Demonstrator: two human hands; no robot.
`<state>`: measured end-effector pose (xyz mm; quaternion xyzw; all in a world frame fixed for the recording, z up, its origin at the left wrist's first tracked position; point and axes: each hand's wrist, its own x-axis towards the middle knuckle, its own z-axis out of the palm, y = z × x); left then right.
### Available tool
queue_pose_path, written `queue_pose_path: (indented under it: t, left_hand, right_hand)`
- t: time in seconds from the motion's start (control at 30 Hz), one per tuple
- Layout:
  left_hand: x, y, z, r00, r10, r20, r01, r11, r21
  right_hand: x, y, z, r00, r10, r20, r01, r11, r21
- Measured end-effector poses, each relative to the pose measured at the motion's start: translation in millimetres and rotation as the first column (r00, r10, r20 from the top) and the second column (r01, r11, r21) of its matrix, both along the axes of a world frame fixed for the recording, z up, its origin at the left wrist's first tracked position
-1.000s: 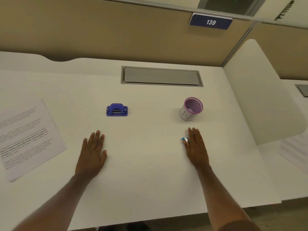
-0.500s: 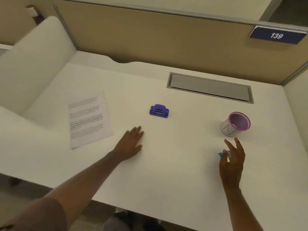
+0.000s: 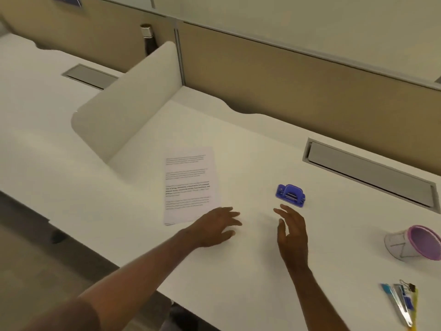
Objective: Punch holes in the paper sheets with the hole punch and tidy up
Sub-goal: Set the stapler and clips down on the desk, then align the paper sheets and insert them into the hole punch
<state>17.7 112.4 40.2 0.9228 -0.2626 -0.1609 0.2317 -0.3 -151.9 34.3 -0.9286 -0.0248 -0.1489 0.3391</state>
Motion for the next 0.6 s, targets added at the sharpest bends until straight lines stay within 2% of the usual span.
queue_pose_path:
  t: [0.17, 0.3, 0.43, 0.6]
  left_hand:
    - [40, 68, -7, 0.951, 0.231, 0.204, -0.220, 0.973, -0.073]
    - [73, 106, -27, 0.891, 0.391, 0.232, -0.399, 0.917, -0.011]
    - [92, 123, -46, 0.890, 0.401, 0.216, -0.419, 0.907, 0.042]
    - [101, 124, -62, 0.882, 0.414, 0.225, -0.432, 0.901, 0.037]
  right_hand:
    - [43, 81, 8, 0.990, 0.120, -0.069, -0.124, 0.991, -0.058]
    - [81, 131, 13, 0.981, 0.153, -0.121, -0.163, 0.983, -0.080]
    - [118, 167, 11, 0.972, 0.140, -0.191, -0.155, 0.986, -0.065]
    - [161, 192, 3, 0.947, 0.142, -0.289, -0.163, 0.985, -0.050]
